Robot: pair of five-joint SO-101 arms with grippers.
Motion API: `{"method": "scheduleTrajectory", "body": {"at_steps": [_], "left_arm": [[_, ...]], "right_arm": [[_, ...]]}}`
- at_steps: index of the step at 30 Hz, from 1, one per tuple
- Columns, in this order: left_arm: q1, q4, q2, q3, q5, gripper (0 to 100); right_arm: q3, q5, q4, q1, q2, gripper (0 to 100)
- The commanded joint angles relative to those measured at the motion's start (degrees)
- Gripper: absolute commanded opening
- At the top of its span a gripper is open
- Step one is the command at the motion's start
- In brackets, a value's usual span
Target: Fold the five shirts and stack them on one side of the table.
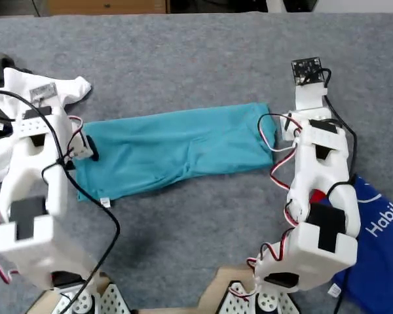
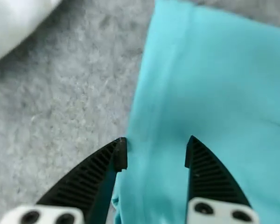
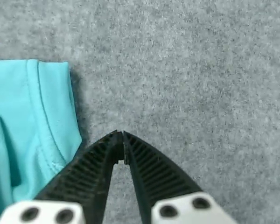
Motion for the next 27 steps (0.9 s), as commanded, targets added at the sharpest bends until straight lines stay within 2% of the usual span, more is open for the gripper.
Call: {"method": "scheduleTrajectory", "body": {"at_steps": [1,8,11,22,27], "left_arm": [[-1.3,3.2,4.8,-8.7,0.2,21],[-3.9,9.0,13.4,-19.2,-0.9,20],[-3.6,9.2,16.0,-19.0,-4.0,17],[-0.6,9.2,17.5,-19.0,-3.9,15],[1.4,9.2,17.5,-19.7,-4.5,5]], "right_arm": [[-2.2,-0.4,-1.4,0.9,-0.3,0.5],[-2.2,-0.4,-1.4,0.9,-0.3,0.5],[-2.2,-0.4,-1.4,0.9,-0.3,0.5],[-2.2,-1.8,-1.4,1.0,-0.3,0.5],[-2.3,-3.9,-1.4,2.7,-0.6,0.5]]}}
